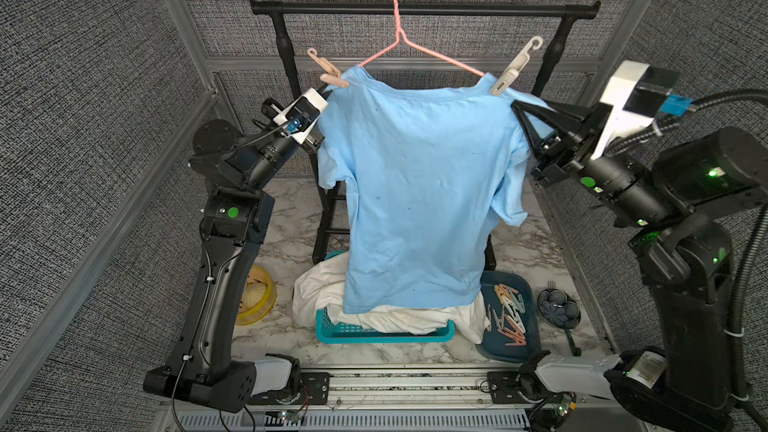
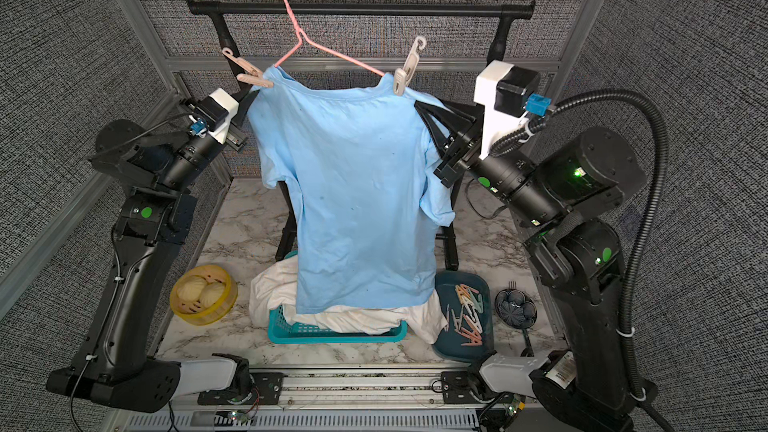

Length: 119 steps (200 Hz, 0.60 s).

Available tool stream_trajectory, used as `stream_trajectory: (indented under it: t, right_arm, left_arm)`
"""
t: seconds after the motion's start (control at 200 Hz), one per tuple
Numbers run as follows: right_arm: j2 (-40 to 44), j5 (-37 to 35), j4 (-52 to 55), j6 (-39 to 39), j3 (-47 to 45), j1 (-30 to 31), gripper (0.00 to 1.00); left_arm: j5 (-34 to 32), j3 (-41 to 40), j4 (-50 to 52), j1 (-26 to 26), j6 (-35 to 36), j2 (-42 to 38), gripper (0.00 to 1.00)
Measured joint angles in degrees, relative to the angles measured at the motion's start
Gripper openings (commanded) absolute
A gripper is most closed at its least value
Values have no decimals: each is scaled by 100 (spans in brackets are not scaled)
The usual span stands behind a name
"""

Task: Use clothespins to secure the t-shirt on both sides of the hanger
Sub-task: Hang the hanger on the clothesline.

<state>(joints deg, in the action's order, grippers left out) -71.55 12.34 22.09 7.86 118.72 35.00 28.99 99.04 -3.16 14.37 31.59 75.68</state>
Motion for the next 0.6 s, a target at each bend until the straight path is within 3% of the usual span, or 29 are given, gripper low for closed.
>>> stream_trajectory:
  t: [0.16,0.33,0.565,0.595]
  right_arm:
    - [319,-592,-39,74,-944,4,0]
    - [634,-756,-74,-173,-1652,13,0]
    - [997,-741,-133,-568,-2218,-2,0]
    - [1025,-732,-131,-621,-2247,-2,0]
  left_arm:
    - [50,-907,101,39,-92,-118,0]
    - [164,-1766,125,66,-157,-431,0]
    - [286,-2175,157,118,-166,-608,0]
    - [313,-2177,157,118,-168,-608,9]
